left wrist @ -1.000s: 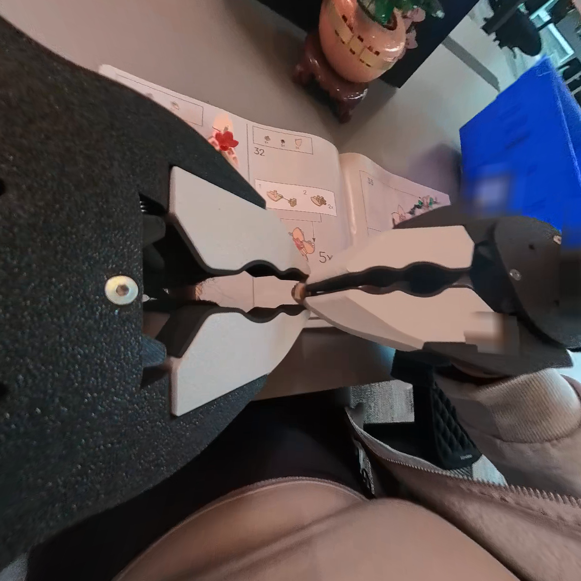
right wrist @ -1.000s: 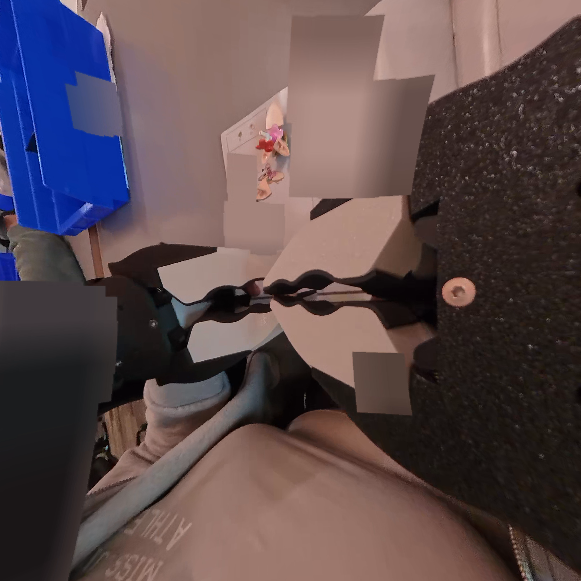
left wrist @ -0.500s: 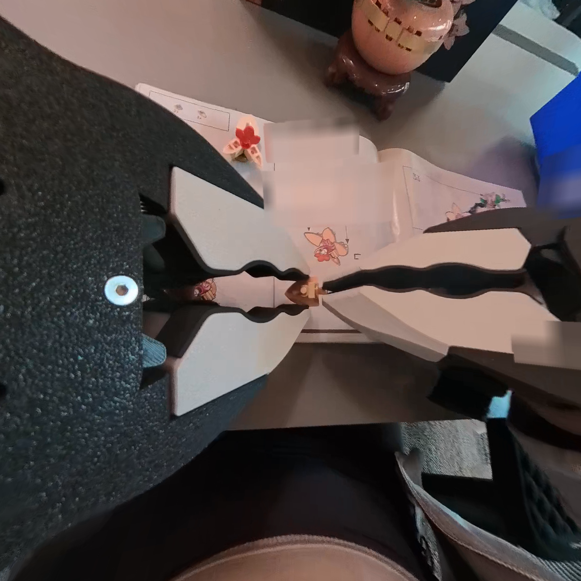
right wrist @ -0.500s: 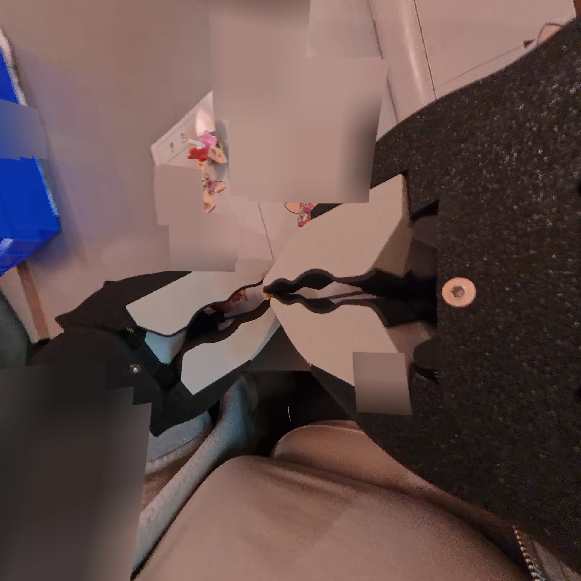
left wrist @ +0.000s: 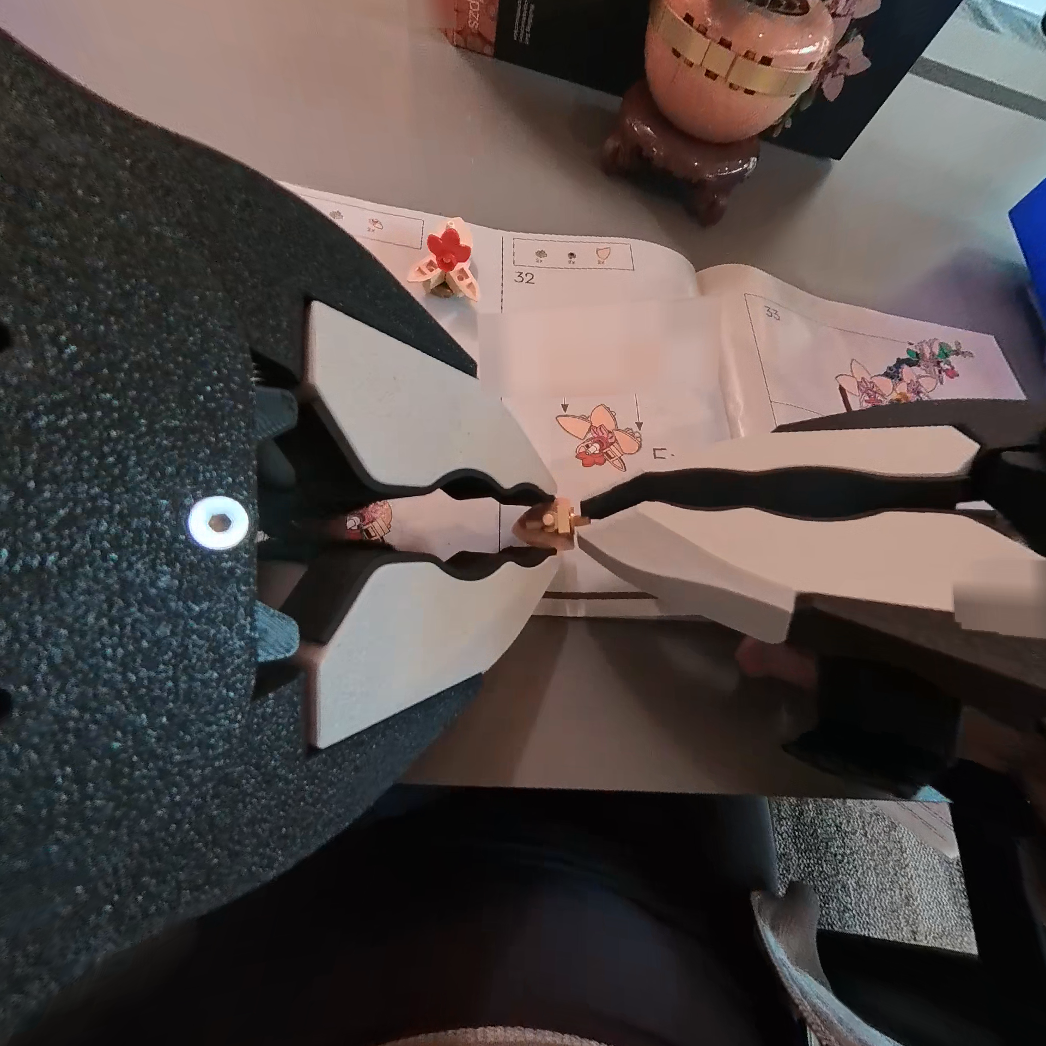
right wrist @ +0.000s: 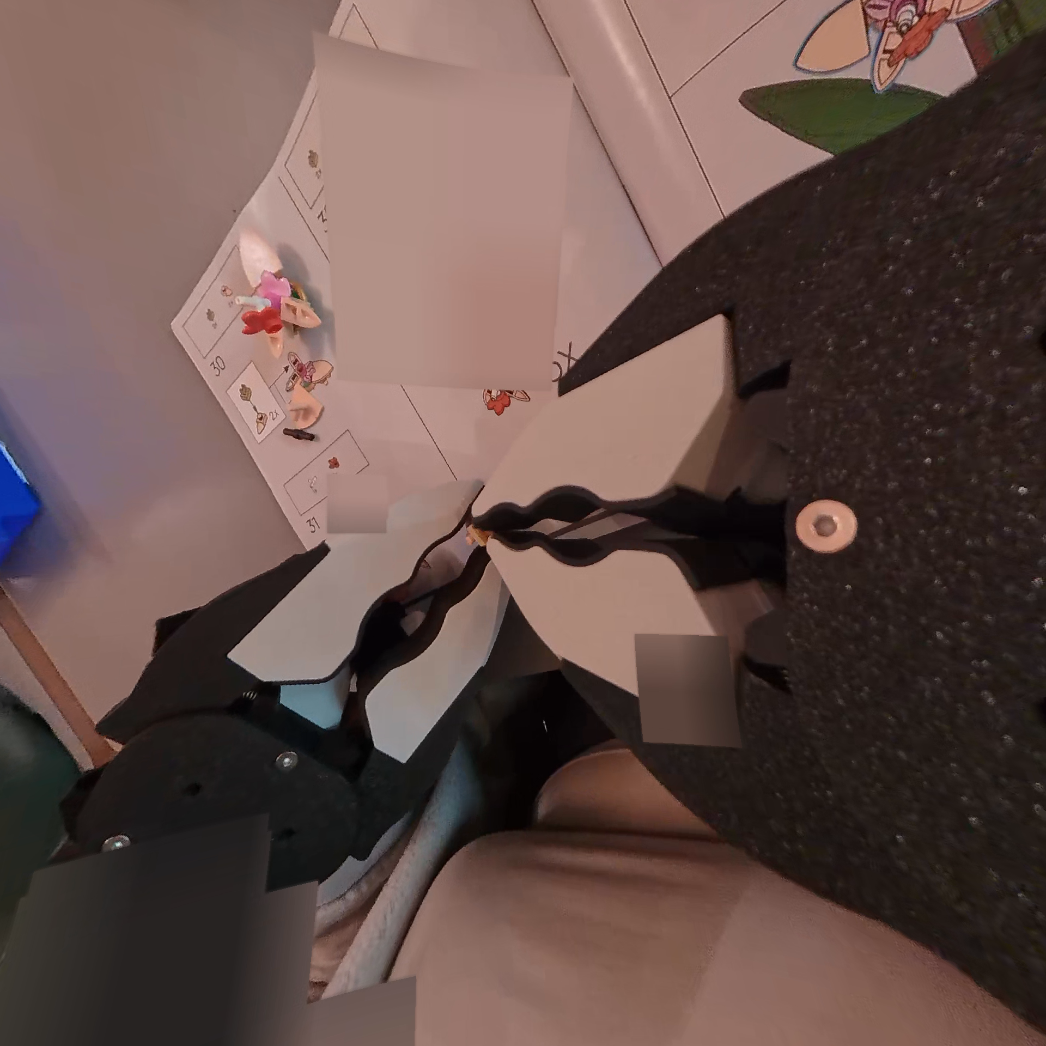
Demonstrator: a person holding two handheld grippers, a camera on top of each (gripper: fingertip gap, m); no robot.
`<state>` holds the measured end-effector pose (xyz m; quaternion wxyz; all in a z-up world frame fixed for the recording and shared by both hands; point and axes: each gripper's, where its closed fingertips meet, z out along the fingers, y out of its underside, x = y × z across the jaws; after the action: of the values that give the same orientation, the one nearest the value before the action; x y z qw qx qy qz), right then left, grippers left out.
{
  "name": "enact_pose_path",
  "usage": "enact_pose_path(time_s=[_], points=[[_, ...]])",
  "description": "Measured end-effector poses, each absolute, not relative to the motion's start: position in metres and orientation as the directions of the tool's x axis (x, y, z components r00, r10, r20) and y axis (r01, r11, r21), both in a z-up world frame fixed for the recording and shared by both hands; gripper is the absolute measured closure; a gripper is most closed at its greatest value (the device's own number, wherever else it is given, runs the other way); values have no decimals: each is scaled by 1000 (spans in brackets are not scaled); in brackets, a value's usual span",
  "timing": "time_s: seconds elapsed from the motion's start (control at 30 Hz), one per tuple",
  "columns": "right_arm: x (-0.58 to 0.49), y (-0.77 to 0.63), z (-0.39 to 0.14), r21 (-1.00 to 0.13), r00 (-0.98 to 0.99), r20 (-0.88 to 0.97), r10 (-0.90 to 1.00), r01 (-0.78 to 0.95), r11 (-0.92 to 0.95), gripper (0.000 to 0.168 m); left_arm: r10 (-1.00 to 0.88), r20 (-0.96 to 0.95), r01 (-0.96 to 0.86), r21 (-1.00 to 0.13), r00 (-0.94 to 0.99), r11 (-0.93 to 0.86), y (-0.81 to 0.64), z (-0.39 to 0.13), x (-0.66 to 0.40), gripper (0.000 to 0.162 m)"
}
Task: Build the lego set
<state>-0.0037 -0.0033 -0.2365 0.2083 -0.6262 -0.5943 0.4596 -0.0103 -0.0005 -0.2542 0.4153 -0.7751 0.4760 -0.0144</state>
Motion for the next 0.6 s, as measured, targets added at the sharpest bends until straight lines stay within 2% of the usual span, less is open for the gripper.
enact_pose_path(time_s=[0.03, 0.33, 0.4, 0.47, 0.6], points=[[-4, -4, -236, -806, -128, -327, 936, 555, -205, 168, -751, -379, -734, -649, 540, -200, 0, -254, -10, 149], [-4, -3, -238, -794, -136, -312, 940, 581, -180, 168, -755, -386, -744, -639, 530, -196, 0, -254, -10, 149], [-5, -4, -236, -804, -180, -281, 943, 580, -129, 167, -770, -339, -713, -671, 540, -205, -1, -254, -9, 148], [-6, 0, -229, -819, -203, -261, 944, 564, -106, 149, -787, -269, -667, -710, 555, -227, -1, -255, -9, 148], [-1, 6, -218, -847, -283, -138, 949, 530, 35, 154, -806, -140, -545, -800, 575, -250, -3, -242, -10, 148]])
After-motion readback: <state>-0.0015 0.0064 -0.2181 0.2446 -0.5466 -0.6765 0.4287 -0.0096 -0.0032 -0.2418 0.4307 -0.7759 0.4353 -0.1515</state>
